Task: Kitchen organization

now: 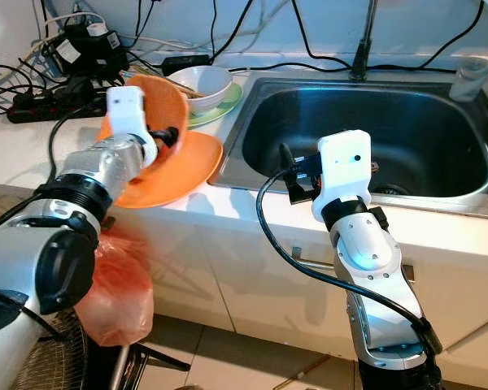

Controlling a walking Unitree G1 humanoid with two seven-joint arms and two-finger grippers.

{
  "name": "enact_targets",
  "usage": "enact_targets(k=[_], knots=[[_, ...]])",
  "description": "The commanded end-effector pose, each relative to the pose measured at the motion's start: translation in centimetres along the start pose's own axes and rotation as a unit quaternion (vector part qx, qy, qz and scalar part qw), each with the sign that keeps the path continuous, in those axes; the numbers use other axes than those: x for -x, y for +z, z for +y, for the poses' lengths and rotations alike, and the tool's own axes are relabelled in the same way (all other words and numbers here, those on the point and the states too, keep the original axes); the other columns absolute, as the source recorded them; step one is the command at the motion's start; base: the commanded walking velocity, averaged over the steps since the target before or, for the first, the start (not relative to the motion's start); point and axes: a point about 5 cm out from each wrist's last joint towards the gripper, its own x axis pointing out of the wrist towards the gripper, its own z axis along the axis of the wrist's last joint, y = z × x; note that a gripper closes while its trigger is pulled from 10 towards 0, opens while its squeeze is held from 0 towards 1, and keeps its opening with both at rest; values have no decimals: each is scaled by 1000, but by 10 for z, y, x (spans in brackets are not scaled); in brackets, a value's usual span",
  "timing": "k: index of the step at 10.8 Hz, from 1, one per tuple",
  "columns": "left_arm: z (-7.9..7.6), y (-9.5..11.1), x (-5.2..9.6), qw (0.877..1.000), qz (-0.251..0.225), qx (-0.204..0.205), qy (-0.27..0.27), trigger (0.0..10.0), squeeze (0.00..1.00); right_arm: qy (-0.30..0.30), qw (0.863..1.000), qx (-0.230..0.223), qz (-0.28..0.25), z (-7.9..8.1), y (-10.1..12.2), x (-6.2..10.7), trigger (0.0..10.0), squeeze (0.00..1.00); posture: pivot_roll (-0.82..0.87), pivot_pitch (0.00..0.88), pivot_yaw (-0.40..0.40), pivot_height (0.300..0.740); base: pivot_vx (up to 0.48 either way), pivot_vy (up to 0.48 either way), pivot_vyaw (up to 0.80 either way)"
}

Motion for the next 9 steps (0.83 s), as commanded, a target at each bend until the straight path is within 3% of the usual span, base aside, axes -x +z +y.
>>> enact_targets(k=[1,3,9], knots=[[-5,4,0,1000,-4,-22,-20,10000,0,-3,1000,1,-9,1,4,0,10000,0,-174,0,135,740,0,0,0],[-9,0,0,998,-1,-44,-38,10000,0,-3,1000,1,-8,1,4,0,10000,0,-176,0,137,740,0,0,0],[-8,-5,-1,998,6,-49,-46,10000,0,-1,1000,3,-9,0,4,-1,10000,0,-173,0,130,740,0,0,0]])
